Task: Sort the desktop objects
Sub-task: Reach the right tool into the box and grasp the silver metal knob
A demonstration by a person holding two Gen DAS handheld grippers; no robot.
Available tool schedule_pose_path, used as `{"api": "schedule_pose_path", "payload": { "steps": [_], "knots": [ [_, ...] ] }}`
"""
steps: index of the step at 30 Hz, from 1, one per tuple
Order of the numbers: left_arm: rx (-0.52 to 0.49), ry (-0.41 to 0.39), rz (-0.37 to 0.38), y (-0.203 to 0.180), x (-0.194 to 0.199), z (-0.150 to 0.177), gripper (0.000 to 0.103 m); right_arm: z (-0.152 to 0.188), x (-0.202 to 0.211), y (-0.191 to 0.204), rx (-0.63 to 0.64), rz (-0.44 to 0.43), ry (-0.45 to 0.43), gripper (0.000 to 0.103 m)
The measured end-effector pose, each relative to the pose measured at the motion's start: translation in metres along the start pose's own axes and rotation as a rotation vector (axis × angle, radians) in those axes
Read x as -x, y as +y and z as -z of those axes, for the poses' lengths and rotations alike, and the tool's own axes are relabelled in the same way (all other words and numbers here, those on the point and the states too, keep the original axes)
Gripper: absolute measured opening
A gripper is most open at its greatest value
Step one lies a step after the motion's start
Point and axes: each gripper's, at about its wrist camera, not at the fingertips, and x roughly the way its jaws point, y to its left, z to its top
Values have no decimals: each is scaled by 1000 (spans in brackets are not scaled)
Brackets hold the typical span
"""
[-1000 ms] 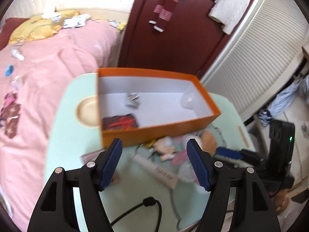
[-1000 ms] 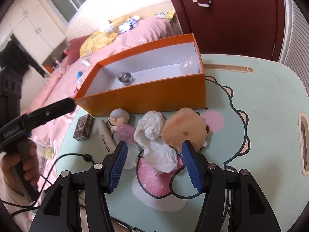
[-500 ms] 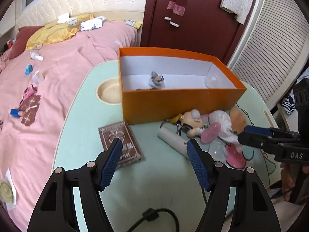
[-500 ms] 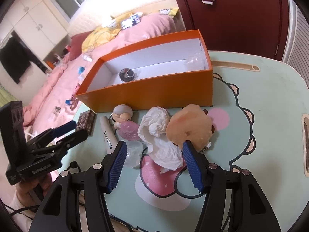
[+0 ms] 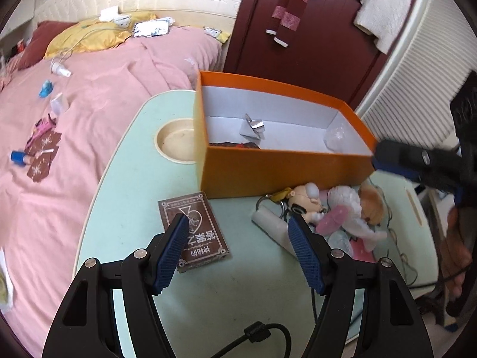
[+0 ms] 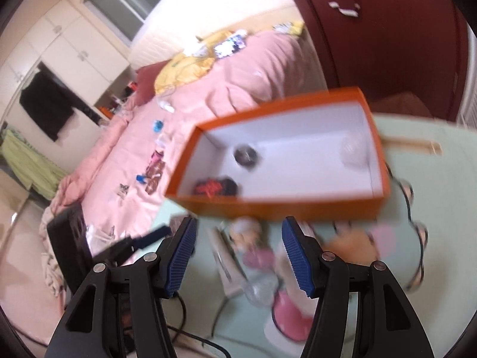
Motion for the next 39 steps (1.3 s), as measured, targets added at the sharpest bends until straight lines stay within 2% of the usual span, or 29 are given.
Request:
{"api": "schedule_pose_path", "payload": {
  "steps": [6, 10, 16, 23, 26, 28, 30, 35, 39],
  "knots": [
    [37, -26, 0, 9, 3, -3, 70, -51, -28, 23, 65, 60, 8, 60],
    [63, -38, 0, 16, 5, -3, 70, -73, -60, 28, 93, 135, 96, 60],
    [100, -34, 1, 29, 5, -2, 70, -84, -103, 26, 99, 183, 237, 60],
    [138, -23, 2, 42, 3, 0, 70, -84, -142, 31, 169, 253, 342, 59],
    [149, -13, -1, 45, 1, 0, 70, -84, -157, 29, 177, 276, 385, 52],
    [158, -10, -1, 47, 0, 1, 70, -81, -169, 25, 169, 278, 433, 37],
    [161, -9, -2, 49, 0, 1, 70, -79, -170, 26, 202, 301, 419, 30],
    [153, -15, -7, 48, 2, 1, 70, -73, -162, 22, 198, 285, 391, 29],
    [146, -14, -10, 47, 2, 0, 70, -74, -136, 24, 186, 230, 294, 29]
  ]
}}
